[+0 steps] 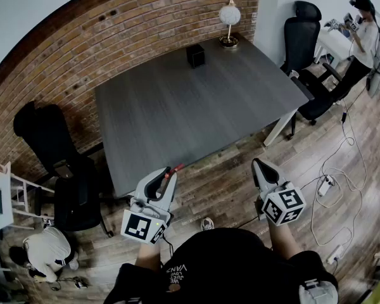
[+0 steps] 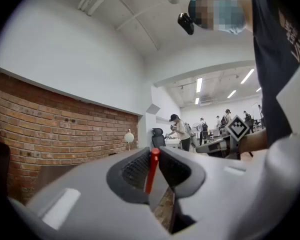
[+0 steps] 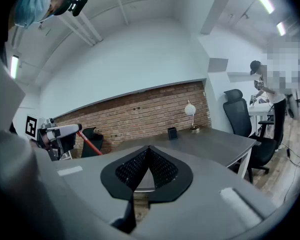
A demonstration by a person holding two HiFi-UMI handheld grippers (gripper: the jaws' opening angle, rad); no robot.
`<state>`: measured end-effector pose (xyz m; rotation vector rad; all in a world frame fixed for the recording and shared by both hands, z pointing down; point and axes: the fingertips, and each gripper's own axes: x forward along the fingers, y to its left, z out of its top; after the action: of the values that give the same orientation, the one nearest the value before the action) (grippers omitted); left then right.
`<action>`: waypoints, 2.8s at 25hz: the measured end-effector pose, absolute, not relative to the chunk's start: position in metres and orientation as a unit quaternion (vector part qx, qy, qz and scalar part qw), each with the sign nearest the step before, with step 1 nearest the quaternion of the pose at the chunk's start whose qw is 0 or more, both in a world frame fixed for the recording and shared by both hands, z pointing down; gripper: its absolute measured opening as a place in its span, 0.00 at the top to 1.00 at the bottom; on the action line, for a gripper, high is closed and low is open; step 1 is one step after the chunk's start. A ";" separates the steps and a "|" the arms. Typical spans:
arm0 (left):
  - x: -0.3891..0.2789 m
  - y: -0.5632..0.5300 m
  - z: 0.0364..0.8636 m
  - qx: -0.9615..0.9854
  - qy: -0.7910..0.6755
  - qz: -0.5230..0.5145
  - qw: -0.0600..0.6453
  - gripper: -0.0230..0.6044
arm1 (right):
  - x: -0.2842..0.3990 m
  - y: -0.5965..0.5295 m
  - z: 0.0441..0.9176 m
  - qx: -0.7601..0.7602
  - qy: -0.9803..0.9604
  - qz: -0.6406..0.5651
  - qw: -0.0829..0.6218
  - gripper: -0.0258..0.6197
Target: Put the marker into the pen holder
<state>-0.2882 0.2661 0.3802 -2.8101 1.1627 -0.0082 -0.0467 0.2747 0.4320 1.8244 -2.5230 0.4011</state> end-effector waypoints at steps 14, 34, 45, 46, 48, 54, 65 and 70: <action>-0.276 0.233 0.395 -0.934 0.355 -0.005 0.035 0.79 | -0.040 0.257 0.439 0.590 -0.794 0.140 -0.040 0.96; -0.164 0.125 0.387 -0.917 0.397 -0.010 0.038 0.79 | 0.065 0.135 0.438 0.552 -0.822 0.139 -0.030 0.96; -0.096 0.078 0.388 -0.892 0.450 -0.016 0.043 0.79 | 0.130 0.070 0.443 0.499 -0.854 0.144 -0.018 0.96; -0.092 0.074 0.388 -0.890 0.454 -0.018 0.044 0.79 | 0.134 0.066 0.444 0.496 -0.856 0.144 -0.018 0.96; -0.085 0.069 0.387 -0.886 0.461 -0.020 0.046 0.79 | 0.142 0.058 0.445 0.491 -0.859 0.145 -0.019 0.96; -0.079 0.051 0.385 -0.881 0.470 -0.030 0.052 0.79 | 0.144 0.039 0.450 0.479 -0.864 0.153 -0.023 0.96; -0.101 -0.022 0.392 -0.889 0.455 -0.024 0.041 0.79 | 0.115 -0.020 0.452 0.485 -0.859 0.159 -0.020 0.96; -0.111 -0.060 0.386 -0.894 0.444 -0.025 0.051 0.79 | 0.095 -0.049 0.451 0.487 -0.859 0.159 -0.020 0.96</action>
<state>-0.1106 -0.0602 0.3858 -2.7217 1.3519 -0.0755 0.0953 -0.0489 0.4512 1.5491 -2.7332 0.5053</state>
